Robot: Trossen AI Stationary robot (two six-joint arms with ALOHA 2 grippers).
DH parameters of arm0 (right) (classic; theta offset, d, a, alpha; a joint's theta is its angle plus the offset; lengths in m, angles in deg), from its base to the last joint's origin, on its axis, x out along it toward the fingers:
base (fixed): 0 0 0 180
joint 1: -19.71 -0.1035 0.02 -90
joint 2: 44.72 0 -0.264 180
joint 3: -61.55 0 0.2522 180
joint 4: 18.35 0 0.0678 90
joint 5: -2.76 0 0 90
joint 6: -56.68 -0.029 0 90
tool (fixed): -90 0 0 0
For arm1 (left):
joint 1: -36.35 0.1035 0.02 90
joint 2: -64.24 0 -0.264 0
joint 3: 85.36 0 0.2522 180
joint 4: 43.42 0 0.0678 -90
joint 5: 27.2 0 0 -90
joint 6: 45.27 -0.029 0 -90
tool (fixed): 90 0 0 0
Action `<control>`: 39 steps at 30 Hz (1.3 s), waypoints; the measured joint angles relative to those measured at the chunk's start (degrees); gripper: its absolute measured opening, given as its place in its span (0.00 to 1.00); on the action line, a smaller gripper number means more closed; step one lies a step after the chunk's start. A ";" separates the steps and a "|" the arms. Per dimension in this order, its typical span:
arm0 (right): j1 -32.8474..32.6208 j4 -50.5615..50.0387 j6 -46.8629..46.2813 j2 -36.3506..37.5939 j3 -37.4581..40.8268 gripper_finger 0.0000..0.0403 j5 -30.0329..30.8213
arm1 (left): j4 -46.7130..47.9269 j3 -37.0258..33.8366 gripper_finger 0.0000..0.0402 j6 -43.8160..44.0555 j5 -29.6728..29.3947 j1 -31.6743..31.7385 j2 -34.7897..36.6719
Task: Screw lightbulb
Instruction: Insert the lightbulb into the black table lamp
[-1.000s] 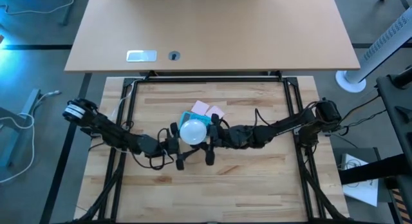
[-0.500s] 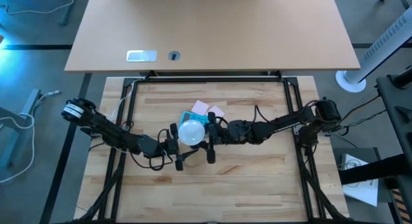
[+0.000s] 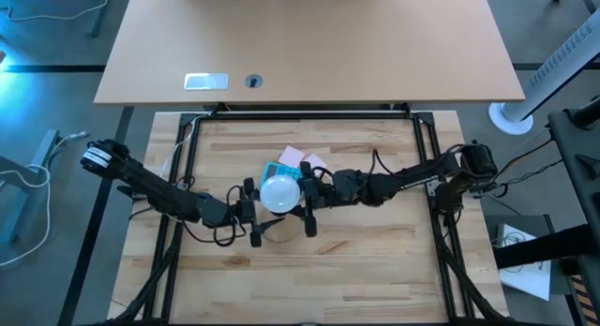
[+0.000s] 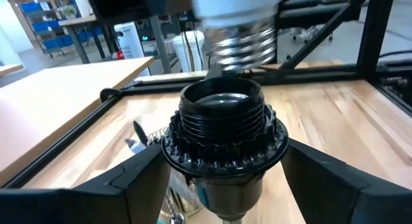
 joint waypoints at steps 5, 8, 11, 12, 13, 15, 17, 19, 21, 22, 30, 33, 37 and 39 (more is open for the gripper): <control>1.74 1.19 0.04 0.02 -0.37 0.39 -7.91 | 4.68 0.00 0.70 2.75 0.24 -0.02 4.09; 3.55 1.18 0.56 -0.07 -2.04 0.39 -12.70 | 5.62 0.00 0.70 3.04 0.37 -0.04 5.26; 5.35 0.80 1.75 -0.70 -4.17 0.39 -17.31 | 5.27 0.02 0.70 3.08 0.46 -0.04 5.75; 5.95 0.71 1.88 -1.06 -4.74 0.39 -19.35 | 5.29 0.02 0.70 3.12 0.49 -0.06 5.71; 6.53 0.72 1.97 -1.56 -5.38 0.39 -21.35 | 5.32 0.02 0.70 3.28 0.57 -0.08 5.59; 7.58 0.55 1.88 -1.95 -6.07 0.39 -24.48 | 5.59 0.02 0.70 3.66 0.53 -0.19 5.66; 8.15 0.64 1.77 -1.95 -6.36 0.39 -25.70 | 6.01 0.02 0.70 4.08 0.56 -0.28 5.58; 8.29 0.76 2.60 -1.95 -6.37 0.39 -25.72 | 7.42 0.02 0.71 4.73 0.54 -0.30 5.70; 8.27 0.33 3.30 -1.95 -6.35 0.39 -25.82 | 7.98 0.03 0.73 5.00 0.53 -0.30 5.73; 8.22 0.23 3.43 -1.95 -6.32 0.39 -26.33 | 8.22 0.02 0.73 4.99 0.55 -0.30 5.81; 8.15 -1.01 3.22 -1.95 -6.40 0.39 -27.19 | 11.09 0.02 0.79 5.04 1.69 -0.37 8.74; 8.17 -0.79 3.44 -1.95 -6.40 0.39 -27.19 | 15.31 0.11 0.82 5.61 1.82 -0.36 11.31; 8.15 -0.92 3.45 -1.95 -6.40 0.39 -27.19 | 23.92 1.60 0.83 5.65 1.86 -0.35 15.22; 8.17 -0.73 3.43 -1.95 -6.40 0.39 -27.17 | 29.15 2.86 0.83 6.56 2.06 -0.35 17.05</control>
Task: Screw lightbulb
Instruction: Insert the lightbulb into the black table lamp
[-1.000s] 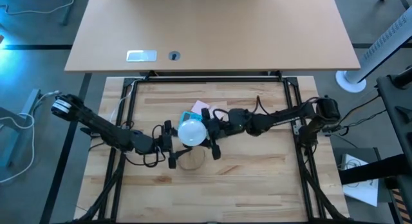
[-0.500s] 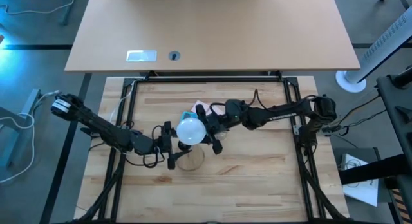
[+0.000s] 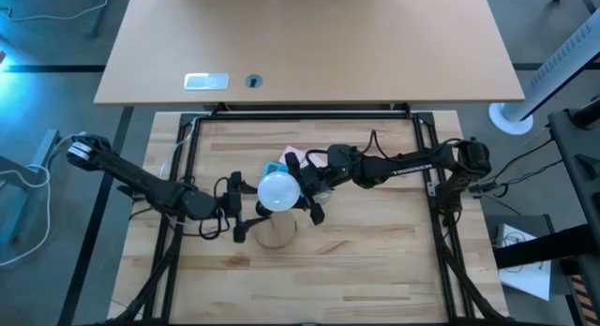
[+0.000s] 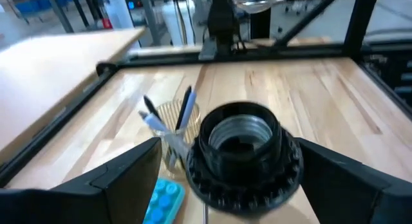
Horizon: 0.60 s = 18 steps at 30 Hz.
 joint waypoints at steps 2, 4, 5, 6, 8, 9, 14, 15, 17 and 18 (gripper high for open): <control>0.00 -0.11 0.00 0.00 0.00 0.39 0.06 | 5.96 1.55 0.83 1.47 0.68 0.00 1.51; 0.00 -0.10 0.00 0.00 0.00 0.39 0.42 | 10.43 2.97 0.83 2.62 1.00 -0.02 2.31; 0.00 0.07 0.00 0.00 0.00 0.39 0.49 | 12.26 3.51 0.83 3.14 1.28 0.00 2.63; 0.00 0.22 0.01 0.00 0.00 0.39 0.51 | 13.67 3.89 0.83 3.45 1.44 0.00 2.91; 0.00 0.24 0.02 0.00 0.00 0.39 0.53 | 14.80 4.55 0.83 3.83 1.83 0.00 2.94; 0.02 0.22 0.02 0.00 0.00 0.39 0.53 | 14.94 4.80 0.83 3.82 1.93 0.00 2.86; 0.04 0.25 0.00 0.00 0.00 0.39 0.62 | 15.04 6.91 0.83 3.65 2.56 0.00 2.86; 0.04 0.24 0.00 0.00 0.00 0.39 0.62 | 15.35 7.42 0.83 4.19 3.42 -0.03 2.88; 0.04 0.26 -0.26 0.00 0.00 0.39 0.63 | 16.30 8.95 0.83 5.01 6.52 0.00 2.88; 0.04 0.26 -0.28 0.00 0.00 0.39 0.63 | 16.78 9.87 0.83 5.66 8.19 0.00 2.88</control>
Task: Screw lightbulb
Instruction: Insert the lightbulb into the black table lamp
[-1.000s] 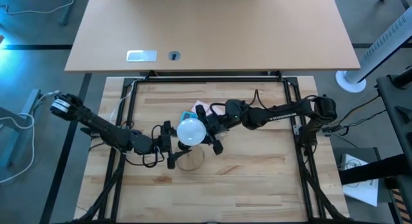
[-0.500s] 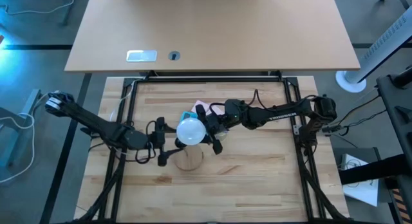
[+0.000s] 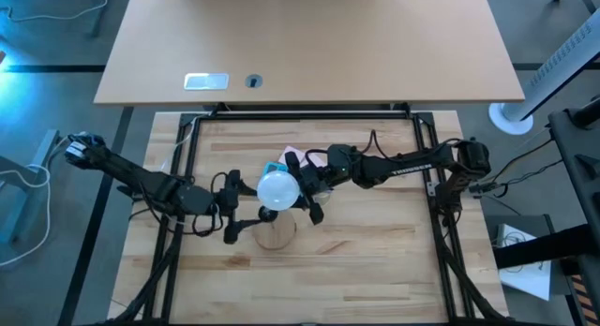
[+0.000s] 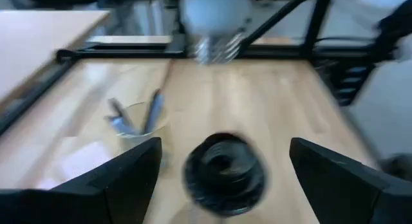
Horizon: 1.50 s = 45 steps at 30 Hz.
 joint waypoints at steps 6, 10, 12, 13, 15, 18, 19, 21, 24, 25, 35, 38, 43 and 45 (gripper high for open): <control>0.00 -0.02 0.04 0.00 0.00 0.39 0.01 | 11.26 6.55 0.83 5.06 4.41 -1.19 0.00; -0.04 -0.04 0.29 0.00 0.00 0.39 0.01 | 25.66 10.06 0.83 13.35 -0.39 -3.02 0.04; -0.04 -0.04 0.33 0.00 0.00 0.39 -0.01 | 29.03 10.00 0.83 17.53 -2.81 -4.67 0.10; -0.04 -0.04 0.48 0.00 0.00 0.39 -0.01 | 28.76 9.29 0.83 19.27 -3.70 -5.70 0.29; -0.04 -0.04 0.95 0.00 0.00 0.39 -0.03 | 27.19 7.20 0.83 21.84 -5.27 -7.67 0.62; 0.00 -0.32 0.89 -0.02 -0.27 0.39 -0.45 | 22.57 2.63 0.83 24.41 -9.65 -10.08 0.55; -0.04 -0.37 0.92 -0.44 -0.80 0.39 -0.58 | 20.96 1.03 0.83 24.82 -11.36 -10.49 0.45; -0.04 -0.47 1.12 -1.10 -2.06 0.39 -1.61 | 17.13 -1.62 0.83 25.23 -13.71 -10.60 -0.01; 0.24 -0.44 0.91 -2.86 -4.47 0.39 -4.68 | 12.29 -4.95 0.83 25.38 -14.62 -10.56 -0.26; 0.36 -0.93 0.91 -3.15 -4.81 0.39 -5.76 | 10.59 -5.79 0.83 25.40 -14.62 -10.68 -0.31; 1.13 -3.28 2.01 -4.59 -6.75 0.39 -6.30 | -8.56 -18.24 0.83 26.32 -15.40 -11.45 -4.41; 1.14 -3.62 1.99 -4.35 -6.75 0.39 -6.29 | -14.99 -20.19 0.83 25.28 -17.31 -11.45 -7.77; 1.63 -4.44 2.47 -2.59 -6.73 0.39 -6.18 | -24.92 -20.92 0.83 20.34 -21.60 -11.43 -13.47; 1.92 -4.20 2.64 -2.00 -6.73 0.39 -6.13 | -28.51 -20.98 0.83 18.38 -22.41 -11.41 -15.61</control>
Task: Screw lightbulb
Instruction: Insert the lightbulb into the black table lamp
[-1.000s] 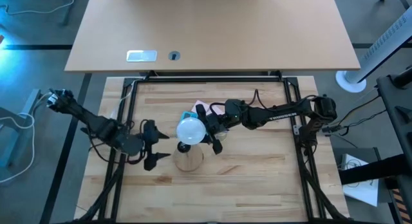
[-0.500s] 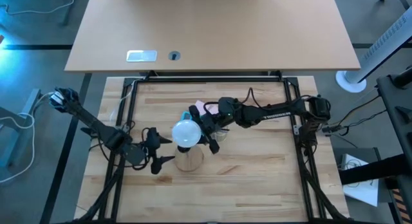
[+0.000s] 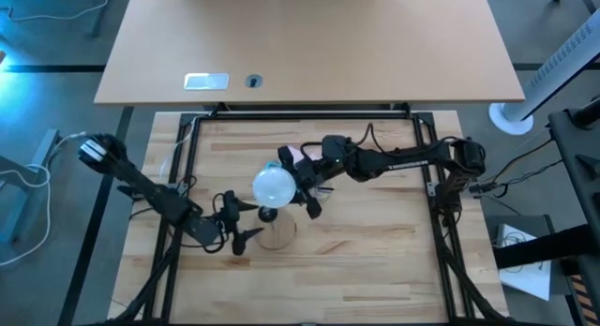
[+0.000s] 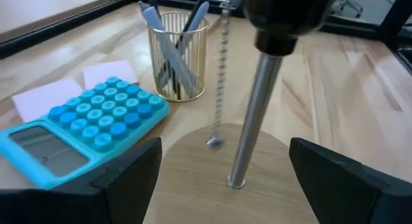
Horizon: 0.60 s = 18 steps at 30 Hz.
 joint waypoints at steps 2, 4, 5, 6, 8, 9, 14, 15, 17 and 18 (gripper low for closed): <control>0.28 -0.11 -0.04 0.12 0.00 0.39 0.04 | -3.19 -0.05 0.83 -0.54 0.01 0.06 -2.23; 0.47 -0.29 -0.19 0.12 0.00 0.39 0.12 | -5.31 -0.05 0.83 -0.16 0.36 0.06 -4.34; 0.55 -0.30 -0.26 0.12 0.00 0.39 0.13 | -6.42 -0.05 0.83 0.43 0.45 0.06 -5.46; 0.58 -0.28 -0.40 0.12 0.00 0.39 0.13 | -7.67 -0.04 0.83 0.98 0.45 0.06 -6.70; 0.66 -0.45 -0.40 0.14 -0.02 0.39 0.11 | -11.32 0.11 0.83 1.32 0.49 -0.20 -9.23; 0.70 -0.72 -0.38 0.15 -0.02 0.39 0.11 | -13.36 0.33 0.83 1.17 0.88 -0.30 -10.35; 0.70 -1.23 -0.37 0.15 -0.04 0.39 0.13 | -16.81 2.89 0.82 0.71 1.54 -1.12 -14.25; 0.70 -1.41 -0.37 0.15 -0.04 0.39 0.13 | -16.85 3.53 0.82 0.71 1.55 -1.33 -14.68; 0.70 -1.87 -0.32 0.15 -0.04 0.39 0.13 | -16.54 4.70 0.81 0.65 1.40 -1.72 -15.31; 0.70 -2.17 -0.15 0.15 -0.04 0.39 0.13 | -15.80 5.20 0.81 0.71 1.40 -1.89 -15.39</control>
